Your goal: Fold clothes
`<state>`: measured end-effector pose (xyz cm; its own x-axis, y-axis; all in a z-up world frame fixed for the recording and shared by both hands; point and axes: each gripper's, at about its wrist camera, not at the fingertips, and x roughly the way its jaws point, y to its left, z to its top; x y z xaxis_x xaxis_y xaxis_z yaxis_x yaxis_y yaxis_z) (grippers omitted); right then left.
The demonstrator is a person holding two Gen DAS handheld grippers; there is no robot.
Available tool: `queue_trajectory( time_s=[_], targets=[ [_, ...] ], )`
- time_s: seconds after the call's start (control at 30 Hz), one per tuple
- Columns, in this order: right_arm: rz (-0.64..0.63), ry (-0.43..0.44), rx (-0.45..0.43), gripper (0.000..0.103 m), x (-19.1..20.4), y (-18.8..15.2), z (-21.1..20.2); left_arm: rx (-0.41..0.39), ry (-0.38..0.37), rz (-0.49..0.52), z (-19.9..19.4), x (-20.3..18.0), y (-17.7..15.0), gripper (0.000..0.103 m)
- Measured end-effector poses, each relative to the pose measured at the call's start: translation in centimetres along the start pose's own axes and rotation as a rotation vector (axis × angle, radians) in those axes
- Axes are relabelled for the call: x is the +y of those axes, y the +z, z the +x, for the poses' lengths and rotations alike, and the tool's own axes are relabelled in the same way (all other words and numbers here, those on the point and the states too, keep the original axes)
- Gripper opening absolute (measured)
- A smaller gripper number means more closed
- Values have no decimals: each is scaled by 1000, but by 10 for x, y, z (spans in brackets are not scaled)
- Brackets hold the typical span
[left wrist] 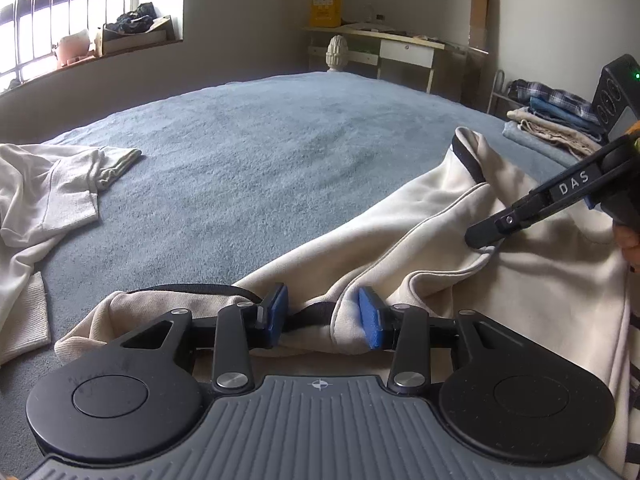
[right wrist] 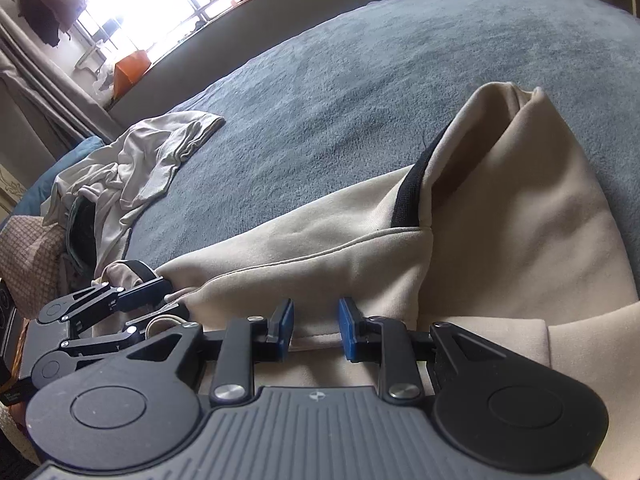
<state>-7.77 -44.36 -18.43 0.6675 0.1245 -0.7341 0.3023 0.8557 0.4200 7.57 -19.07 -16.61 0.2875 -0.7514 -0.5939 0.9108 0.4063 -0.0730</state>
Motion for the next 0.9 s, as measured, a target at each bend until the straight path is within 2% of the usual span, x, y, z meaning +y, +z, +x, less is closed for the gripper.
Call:
queue_trajectory(
  time_s=[0.2, 0.3, 0.33, 0.43, 0.53, 0.7, 0.8, 0.9],
  targets=[
    [-123, -22, -23, 26, 8, -11, -7, -121, -49, -26, -39, -9, 12, 41],
    [-99, -21, -45, 26, 7, -12, -4, -99, -119, 37, -32, -27, 18, 41],
    [-88, -24, -51, 26, 7, -12, -4, -70, -119, 79, -26, -35, 15, 41],
    [-117, -43, -61, 26, 11, -15, -6, 30, -83, 218, -8, -58, 0, 41],
    [-157, -61, -67, 26, 17, -11, -16, 23, -28, 312, -6, -73, -17, 41],
    [-258, -125, -172, 26, 30, 6, -27, 23, -24, 289, -2, -70, -17, 41],
    [-269, -212, -78, 24, 14, 6, 6, 9, -15, 304, -2, -71, -21, 41],
    [-267, -186, -131, 24, 4, -6, 9, 1, -17, 298, -1, -69, -20, 41]
  ],
)
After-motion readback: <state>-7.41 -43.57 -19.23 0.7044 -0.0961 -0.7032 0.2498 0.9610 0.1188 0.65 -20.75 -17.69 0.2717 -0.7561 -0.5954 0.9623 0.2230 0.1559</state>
